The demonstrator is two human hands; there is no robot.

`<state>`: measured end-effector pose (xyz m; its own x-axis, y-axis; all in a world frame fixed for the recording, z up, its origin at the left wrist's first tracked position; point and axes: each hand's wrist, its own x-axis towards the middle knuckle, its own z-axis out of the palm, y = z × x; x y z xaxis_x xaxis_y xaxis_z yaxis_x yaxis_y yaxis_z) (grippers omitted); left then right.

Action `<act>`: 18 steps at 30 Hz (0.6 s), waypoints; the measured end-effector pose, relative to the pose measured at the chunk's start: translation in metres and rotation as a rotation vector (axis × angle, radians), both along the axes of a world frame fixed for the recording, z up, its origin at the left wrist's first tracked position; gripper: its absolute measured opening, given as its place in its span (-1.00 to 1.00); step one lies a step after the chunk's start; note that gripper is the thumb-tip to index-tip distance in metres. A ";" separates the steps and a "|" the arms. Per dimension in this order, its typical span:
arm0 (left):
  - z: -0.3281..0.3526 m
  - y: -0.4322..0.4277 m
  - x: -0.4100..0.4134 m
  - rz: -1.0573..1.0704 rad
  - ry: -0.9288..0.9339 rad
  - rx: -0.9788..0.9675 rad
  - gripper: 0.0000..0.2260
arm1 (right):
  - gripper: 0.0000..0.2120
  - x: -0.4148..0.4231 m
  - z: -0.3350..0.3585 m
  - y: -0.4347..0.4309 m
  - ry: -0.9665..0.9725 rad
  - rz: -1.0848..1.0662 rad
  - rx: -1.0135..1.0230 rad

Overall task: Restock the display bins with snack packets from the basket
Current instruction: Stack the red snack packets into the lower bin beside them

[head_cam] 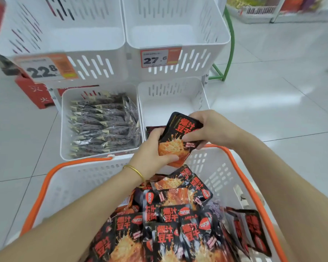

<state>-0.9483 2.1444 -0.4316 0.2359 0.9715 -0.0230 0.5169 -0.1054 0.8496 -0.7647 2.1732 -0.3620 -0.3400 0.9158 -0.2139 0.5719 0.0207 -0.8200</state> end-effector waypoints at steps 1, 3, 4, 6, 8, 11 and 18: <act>-0.003 0.011 -0.005 0.019 0.044 0.061 -0.31 | -0.85 -0.003 -0.001 0.011 -0.005 -0.067 0.079; -0.010 0.032 -0.020 0.095 0.231 0.196 -0.29 | -0.89 -0.007 -0.005 0.034 -0.095 -0.190 0.282; -0.014 0.041 -0.029 0.139 0.346 0.249 -0.33 | -0.88 -0.010 -0.008 0.046 -0.210 -0.229 0.386; -0.028 0.057 -0.048 0.179 0.551 0.308 -0.40 | -0.79 -0.019 -0.019 0.068 -0.477 -0.224 0.510; -0.044 0.066 -0.059 0.169 0.682 0.328 -0.43 | -0.75 -0.032 -0.041 0.093 -0.606 -0.157 0.574; -0.062 0.071 -0.061 0.116 0.839 0.361 -0.48 | -0.76 -0.051 -0.074 0.131 -0.634 -0.087 0.569; -0.070 0.074 -0.060 0.091 0.912 0.345 -0.51 | -0.77 -0.078 -0.143 0.176 -0.526 0.203 0.240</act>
